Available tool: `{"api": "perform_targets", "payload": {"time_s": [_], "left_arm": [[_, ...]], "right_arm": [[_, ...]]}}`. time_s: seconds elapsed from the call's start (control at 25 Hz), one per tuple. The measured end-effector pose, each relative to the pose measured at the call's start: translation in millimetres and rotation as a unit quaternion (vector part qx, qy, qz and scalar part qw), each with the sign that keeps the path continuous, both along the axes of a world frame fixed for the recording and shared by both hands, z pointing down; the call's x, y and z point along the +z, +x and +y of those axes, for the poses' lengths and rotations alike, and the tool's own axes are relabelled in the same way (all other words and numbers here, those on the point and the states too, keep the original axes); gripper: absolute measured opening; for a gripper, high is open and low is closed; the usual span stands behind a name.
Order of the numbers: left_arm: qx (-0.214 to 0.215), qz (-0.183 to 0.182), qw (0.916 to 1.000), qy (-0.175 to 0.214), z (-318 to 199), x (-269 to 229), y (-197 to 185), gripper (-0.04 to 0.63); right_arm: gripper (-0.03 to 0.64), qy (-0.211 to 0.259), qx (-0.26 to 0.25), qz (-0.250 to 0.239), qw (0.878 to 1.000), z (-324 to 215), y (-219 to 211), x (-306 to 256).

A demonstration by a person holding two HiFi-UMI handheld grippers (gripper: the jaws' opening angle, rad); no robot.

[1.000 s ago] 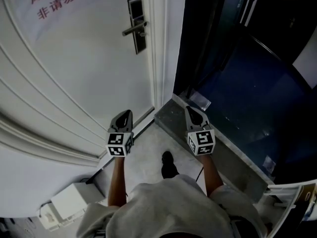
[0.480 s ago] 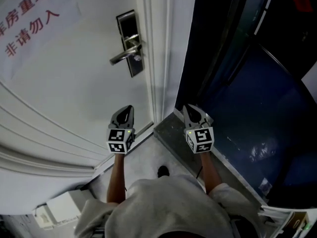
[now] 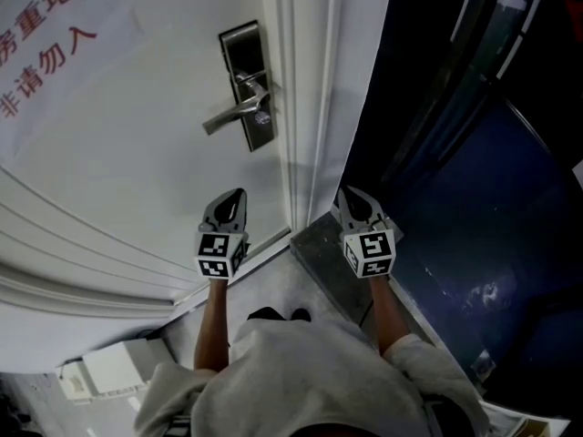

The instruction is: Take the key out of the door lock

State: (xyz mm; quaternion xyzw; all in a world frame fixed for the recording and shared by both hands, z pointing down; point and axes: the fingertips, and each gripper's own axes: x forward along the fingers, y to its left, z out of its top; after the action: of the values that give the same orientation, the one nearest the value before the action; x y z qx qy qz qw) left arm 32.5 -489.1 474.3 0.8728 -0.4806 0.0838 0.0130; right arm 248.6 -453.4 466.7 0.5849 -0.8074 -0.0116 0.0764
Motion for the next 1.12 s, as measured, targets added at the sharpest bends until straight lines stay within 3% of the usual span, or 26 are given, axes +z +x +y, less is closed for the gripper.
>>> {"api": "perform_targets", "payload": {"time_s": [0.6,1.12], "left_arm": [[-0.018,0.003,0.9998,-0.004,-2.5,3.3,-28.1,0.017],[-0.083,0.007,0.9965,0.002,11.2,-3.2,-100.5,0.017]], "right_arm": [[0.023,-0.004,0.004,0.004,1.000,-5.5,-10.6,4.5],[0.023,0.018,-0.059,0.021,0.998,-31.9,-74.6,-14.3]]}}
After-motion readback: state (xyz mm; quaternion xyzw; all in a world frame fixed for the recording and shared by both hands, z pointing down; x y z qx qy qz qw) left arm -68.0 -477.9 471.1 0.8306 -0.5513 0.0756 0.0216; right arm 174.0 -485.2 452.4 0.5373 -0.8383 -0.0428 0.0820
